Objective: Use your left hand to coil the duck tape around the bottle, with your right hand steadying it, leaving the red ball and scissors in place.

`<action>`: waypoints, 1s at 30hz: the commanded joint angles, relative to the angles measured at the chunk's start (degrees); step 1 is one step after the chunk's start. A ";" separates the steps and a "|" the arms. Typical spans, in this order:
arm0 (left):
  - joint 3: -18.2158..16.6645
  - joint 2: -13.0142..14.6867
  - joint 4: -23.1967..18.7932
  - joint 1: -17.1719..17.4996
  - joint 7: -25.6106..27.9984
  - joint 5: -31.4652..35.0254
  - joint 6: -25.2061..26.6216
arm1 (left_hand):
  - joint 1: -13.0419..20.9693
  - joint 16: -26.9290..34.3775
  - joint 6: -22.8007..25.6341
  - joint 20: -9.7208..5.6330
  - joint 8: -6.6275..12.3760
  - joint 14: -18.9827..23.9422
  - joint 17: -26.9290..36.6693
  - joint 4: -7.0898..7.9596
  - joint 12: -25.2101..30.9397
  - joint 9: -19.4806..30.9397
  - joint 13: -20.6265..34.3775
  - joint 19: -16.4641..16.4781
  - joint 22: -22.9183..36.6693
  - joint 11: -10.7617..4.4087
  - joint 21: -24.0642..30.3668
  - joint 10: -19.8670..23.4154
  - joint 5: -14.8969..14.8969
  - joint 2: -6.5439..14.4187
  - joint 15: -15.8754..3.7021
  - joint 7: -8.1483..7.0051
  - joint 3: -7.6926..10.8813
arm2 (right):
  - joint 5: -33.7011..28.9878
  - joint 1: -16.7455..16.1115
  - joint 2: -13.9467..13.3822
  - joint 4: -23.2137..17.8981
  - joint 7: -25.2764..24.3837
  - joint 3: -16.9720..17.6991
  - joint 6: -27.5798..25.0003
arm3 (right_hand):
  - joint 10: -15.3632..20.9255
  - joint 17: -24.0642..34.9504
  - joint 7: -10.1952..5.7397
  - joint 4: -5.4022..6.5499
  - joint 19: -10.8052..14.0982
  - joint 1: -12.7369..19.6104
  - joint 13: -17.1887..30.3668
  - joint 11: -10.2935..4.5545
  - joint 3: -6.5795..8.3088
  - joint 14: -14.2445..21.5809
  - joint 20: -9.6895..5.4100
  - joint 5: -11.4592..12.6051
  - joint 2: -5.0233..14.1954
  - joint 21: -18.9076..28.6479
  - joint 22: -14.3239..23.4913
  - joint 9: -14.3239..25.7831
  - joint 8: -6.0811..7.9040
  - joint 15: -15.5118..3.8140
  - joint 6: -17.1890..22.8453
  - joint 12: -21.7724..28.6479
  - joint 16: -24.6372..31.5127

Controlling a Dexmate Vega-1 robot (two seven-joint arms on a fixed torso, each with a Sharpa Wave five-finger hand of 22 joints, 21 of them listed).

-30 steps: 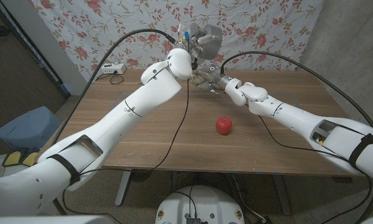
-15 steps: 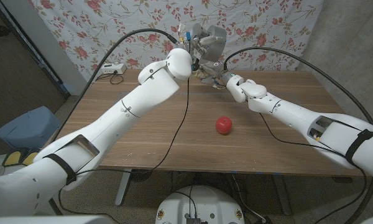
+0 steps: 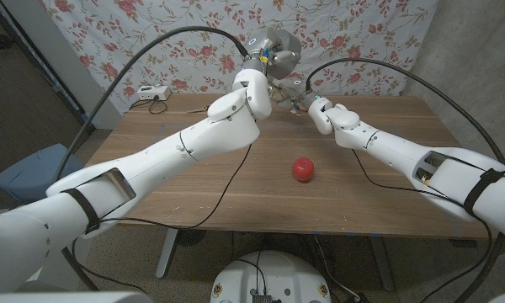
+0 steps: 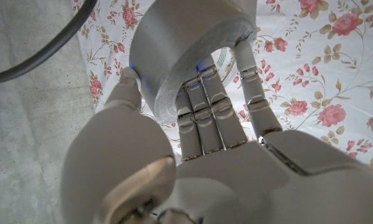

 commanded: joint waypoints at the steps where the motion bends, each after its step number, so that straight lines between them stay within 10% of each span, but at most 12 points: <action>1: 1.96 -0.38 1.85 1.39 0.37 8.95 -1.08 | 9.70 -0.18 1.43 -2.91 0.13 7.90 10.75 0.98 -0.60 -0.07 8.12 -1.48 0.06 -7.06 0.70 5.88 0.53 9.50 -9.05 0.67 7.34 | 1.77 0.76 0.10 1.64 -2.00 -0.46 0.52 | 16.24 0.28 -11.52 0.39 -0.31 2.67 0.17 -9.63 0.30 6.92 -7.03 0.35 11.70 0.55 0.08 0.12 0.21 -10.70 21.27 -0.29 -0.05; 18: -4.16 -4.87 10.13 9.87 8.99 13.84 -18.82 | 9.93 -2.15 2.58 -3.79 -0.43 8.63 8.50 0.51 -3.71 -1.33 4.00 -0.57 -0.28 -6.38 2.29 7.63 0.48 8.41 -8.88 0.78 7.37 | 3.49 0.55 -1.21 0.18 -1.70 -0.02 2.08 | 16.41 0.44 -11.54 0.48 -0.41 2.74 0.26 -9.47 0.24 6.99 -6.96 0.35 11.73 0.95 0.06 0.13 0.20 -10.69 21.34 -0.56 -0.22; 30: -13.39 -9.29 16.85 17.82 13.54 3.29 -37.75 | 9.93 -2.68 3.15 -4.03 -0.66 9.43 7.70 0.53 -5.09 -1.86 2.24 -0.36 -0.43 -6.57 2.89 8.35 0.50 8.14 -8.91 0.68 7.25 | 3.14 0.46 -1.62 -0.49 -1.79 0.31 2.40 | 16.43 0.51 -11.56 0.50 -0.54 2.83 0.40 -9.60 0.24 7.00 -7.01 0.35 11.71 1.17 0.04 0.13 0.18 -10.71 21.32 -0.72 -0.36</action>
